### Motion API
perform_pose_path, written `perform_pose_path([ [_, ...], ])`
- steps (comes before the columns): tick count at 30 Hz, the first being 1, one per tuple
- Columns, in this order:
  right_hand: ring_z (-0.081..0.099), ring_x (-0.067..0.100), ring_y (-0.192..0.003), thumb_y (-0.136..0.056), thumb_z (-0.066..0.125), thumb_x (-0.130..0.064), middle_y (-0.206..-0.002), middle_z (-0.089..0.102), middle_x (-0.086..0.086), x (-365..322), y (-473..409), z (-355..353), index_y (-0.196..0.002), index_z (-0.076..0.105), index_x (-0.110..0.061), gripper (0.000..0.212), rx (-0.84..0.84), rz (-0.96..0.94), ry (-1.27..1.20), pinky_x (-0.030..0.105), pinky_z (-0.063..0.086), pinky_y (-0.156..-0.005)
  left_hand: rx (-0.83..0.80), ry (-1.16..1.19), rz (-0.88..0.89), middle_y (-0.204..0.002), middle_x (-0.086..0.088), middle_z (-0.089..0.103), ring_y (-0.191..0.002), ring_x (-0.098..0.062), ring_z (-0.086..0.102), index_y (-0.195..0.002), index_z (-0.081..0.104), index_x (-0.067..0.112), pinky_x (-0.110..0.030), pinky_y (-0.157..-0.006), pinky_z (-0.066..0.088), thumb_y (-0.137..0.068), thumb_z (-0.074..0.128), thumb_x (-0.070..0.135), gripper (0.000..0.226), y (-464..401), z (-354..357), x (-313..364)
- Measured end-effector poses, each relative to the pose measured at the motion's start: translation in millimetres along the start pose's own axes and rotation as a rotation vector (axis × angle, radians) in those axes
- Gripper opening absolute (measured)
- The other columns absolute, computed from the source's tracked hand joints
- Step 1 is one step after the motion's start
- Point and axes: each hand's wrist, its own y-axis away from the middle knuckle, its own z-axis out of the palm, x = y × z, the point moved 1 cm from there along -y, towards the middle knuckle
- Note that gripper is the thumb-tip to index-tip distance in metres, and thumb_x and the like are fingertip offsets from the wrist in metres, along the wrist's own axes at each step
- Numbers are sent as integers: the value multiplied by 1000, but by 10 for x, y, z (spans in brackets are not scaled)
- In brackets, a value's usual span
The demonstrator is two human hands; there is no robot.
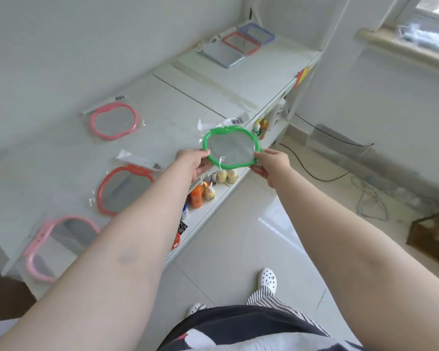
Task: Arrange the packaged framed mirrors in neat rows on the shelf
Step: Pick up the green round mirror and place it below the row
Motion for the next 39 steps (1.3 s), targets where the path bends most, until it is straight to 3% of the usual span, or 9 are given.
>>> perform_pose_path([
  [3, 68, 22, -65, -86, 67, -2, -110, 65, 18, -131, -229, -337, -125, 55, -2, 41, 40, -16, -27, 28, 61, -59, -29, -59, 8, -75, -7, 60, -50, -14, 65, -124, 56, -3, -25, -55, 58, -88, 63, 3, 37, -93, 474, -47],
  [7, 64, 21, -62, -86, 67, 1, -88, 61, 13, -400, -624, -906, -114, 53, -1, 32, 89, -19, -30, 25, 59, -52, -50, -55, 21, -74, -10, 59, -63, -19, 59, -122, 56, -6, -23, -45, 55, -85, 65, -3, 38, -282, 1234, -143],
  [10, 63, 21, -59, -85, 67, 0, -95, 62, 17, -635, -979, -1347, -99, 54, -3, 19, 114, -26, 1, 27, 60, -57, -56, -40, 17, -74, -10, 61, -61, -16, 61, -121, 56, -7, -21, -43, 56, -83, 66, -5, 39, -436, 1824, -187],
  [14, 64, 21, -58, -85, 66, 2, -98, 62, 18, -915, -1405, -1816, -95, 53, -5, 18, 125, -36, 31, 37, 60, -78, -48, -34, 29, -74, -9, 61, -60, -15, 61, -120, 56, -6, -22, -46, 57, -83, 65, -7, 39, -618, 2483, -205],
  [17, 65, 22, -61, -84, 66, 2, -102, 63, 20, -1111, -1662, -2039, -91, 52, -5, 17, 115, -47, 26, 33, 61, -71, -32, -32, 34, -74, -9, 61, -63, -15, 59, -118, 58, -3, -22, -48, 56, -83, 66, -6, 36, -722, 2852, -153],
  [24, 68, 24, -63, -85, 67, -1, -112, 66, 22, -1480, -2311, -2259, -93, 53, -6, 17, 111, -20, -3, 34, 62, -70, 3, -75, 49, -79, -9, 64, -65, -16, 63, -118, 59, -1, -22, -43, 56, -82, 68, -4, 37, -1101, 3453, 148],
  [29, 72, 32, -84, -85, 67, 0, -108, 65, 20, -1771, -2781, -2273, -98, 54, -5, 19, 115, -12, -17, 33, 62, -67, 17, -98, 43, -79, -8, 66, -65, -15, 64, -117, 60, -1, -19, -42, 54, -81, 69, -4, 38, -1522, 3802, 371],
  [34, 72, 30, -85, -85, 67, -2, -107, 66, 19, -2204, -3289, -2199, -81, 52, -8, 17, 144, -53, 12, 33, 62, -70, -40, -101, 14, -77, -6, 64, -65, -14, 62, -121, 57, -1, -21, -55, 57, -83, 67, -3, 39, -1981, 4129, 704],
  [39, 67, 22, -68, -87, 65, -1, -94, 62, 13, -2581, -3705, -2176, -80, 52, -9, 17, 150, -66, -4, 27, 61, -55, -78, -108, 16, -75, -5, 62, -61, -13, 60, -117, 60, 1, -18, -51, 56, -84, 65, -3, 33, -2335, 4468, 1021],
])
